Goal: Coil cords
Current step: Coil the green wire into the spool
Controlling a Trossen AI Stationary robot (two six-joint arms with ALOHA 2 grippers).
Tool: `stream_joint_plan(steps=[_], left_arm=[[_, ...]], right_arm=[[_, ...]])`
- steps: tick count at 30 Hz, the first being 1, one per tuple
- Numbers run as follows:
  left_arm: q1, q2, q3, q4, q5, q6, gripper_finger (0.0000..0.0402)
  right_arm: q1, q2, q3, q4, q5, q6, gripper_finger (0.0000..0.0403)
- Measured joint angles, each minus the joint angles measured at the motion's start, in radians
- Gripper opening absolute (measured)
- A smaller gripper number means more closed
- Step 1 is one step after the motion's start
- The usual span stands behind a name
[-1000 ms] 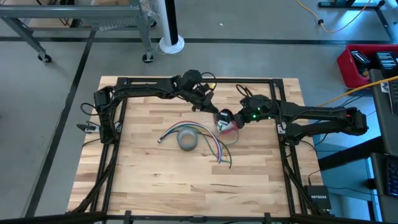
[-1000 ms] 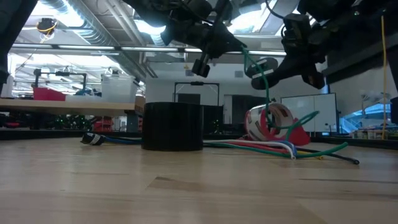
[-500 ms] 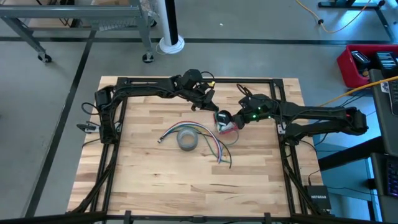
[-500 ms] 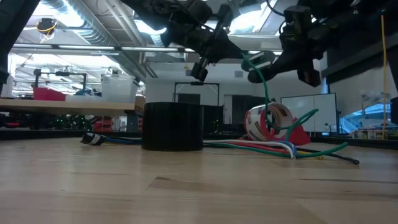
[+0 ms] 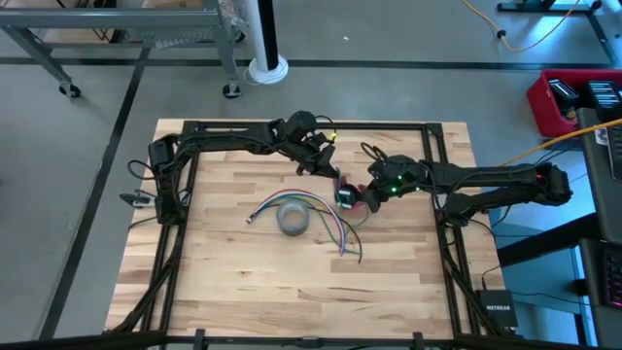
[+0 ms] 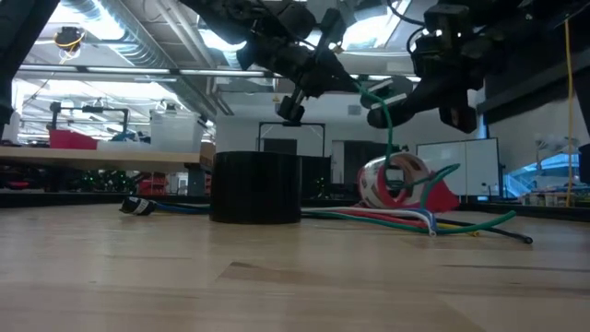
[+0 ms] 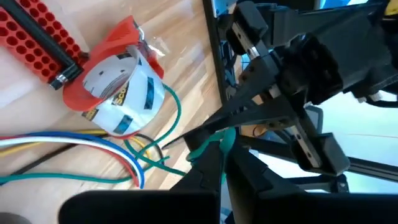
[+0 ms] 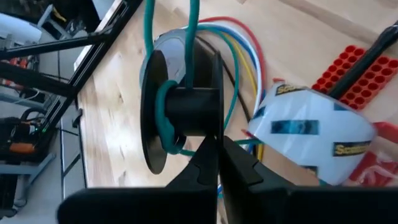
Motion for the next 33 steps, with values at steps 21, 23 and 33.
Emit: stream_joint_plan(steps=[21,23,33], left_arm=[[-0.111,0.0,0.0,0.161,-0.048,-0.006,0.0],[-0.12,0.0,0.0,0.156,-0.062,0.035,0.0],[-0.153,0.0,0.0,0.164,-0.149,0.395,0.0017]], right_arm=[[-0.002,0.075,0.0,0.134,0.168,-0.001,0.0003],[-0.002,0.075,0.0,0.141,0.176,0.006,0.0003],[-0.003,0.075,-0.001,0.215,0.182,0.03,0.0003]])
